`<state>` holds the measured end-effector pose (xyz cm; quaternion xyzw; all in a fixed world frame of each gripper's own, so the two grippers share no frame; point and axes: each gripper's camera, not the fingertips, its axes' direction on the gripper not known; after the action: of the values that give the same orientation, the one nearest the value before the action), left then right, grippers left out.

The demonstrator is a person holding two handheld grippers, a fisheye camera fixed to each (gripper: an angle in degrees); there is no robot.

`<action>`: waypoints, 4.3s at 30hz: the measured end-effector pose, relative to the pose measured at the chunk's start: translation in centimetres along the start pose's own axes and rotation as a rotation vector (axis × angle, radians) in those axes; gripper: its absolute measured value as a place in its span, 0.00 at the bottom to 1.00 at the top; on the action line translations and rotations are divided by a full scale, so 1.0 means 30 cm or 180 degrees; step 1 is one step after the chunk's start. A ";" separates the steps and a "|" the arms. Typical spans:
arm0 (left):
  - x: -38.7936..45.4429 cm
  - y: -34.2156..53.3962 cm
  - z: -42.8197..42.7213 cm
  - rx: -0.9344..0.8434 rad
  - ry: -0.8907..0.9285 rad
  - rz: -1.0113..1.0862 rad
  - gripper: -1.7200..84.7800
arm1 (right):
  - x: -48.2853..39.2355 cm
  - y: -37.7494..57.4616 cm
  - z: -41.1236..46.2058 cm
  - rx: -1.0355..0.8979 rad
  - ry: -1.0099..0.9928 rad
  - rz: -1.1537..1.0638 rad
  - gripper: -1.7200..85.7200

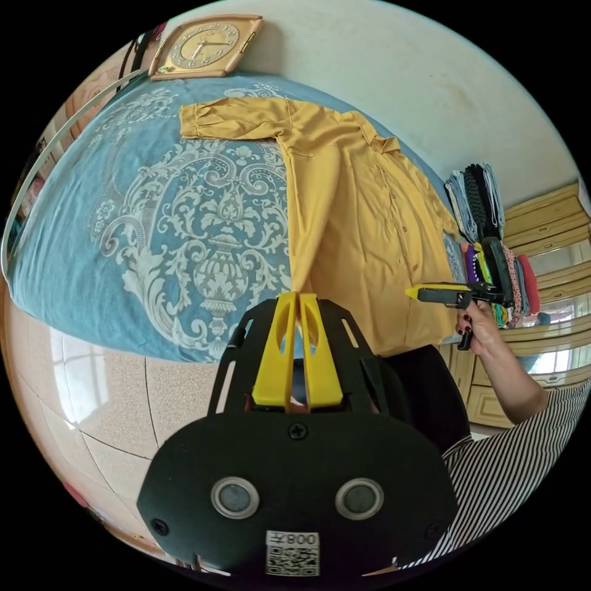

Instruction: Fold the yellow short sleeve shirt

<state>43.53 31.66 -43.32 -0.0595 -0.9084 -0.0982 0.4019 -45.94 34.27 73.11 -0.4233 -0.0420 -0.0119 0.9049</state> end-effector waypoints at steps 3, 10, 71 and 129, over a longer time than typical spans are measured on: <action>0.021 -0.023 -0.010 0.0040 -0.0075 -0.0004 0.03 | -0.007 -0.019 -0.092 0.0116 -0.0147 -0.0073 0.03; 0.106 -0.063 0.017 0.0121 -0.0331 -0.0215 0.05 | 0.118 -0.107 -0.045 -0.0080 -0.0249 0.0320 0.03; 1.380 -0.598 0.587 -0.0389 0.0978 0.1261 0.04 | 0.456 -1.284 -0.515 0.0884 0.1589 -0.0205 0.11; 1.089 -0.385 0.462 -0.0421 0.0881 0.1559 0.02 | 0.295 -1.573 -0.569 0.0666 0.1091 0.0122 0.02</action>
<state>9.54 24.49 -29.70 -0.2893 -0.7952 -0.0644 0.5290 -38.69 -8.95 99.08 -0.3195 0.1198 -0.0621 0.9379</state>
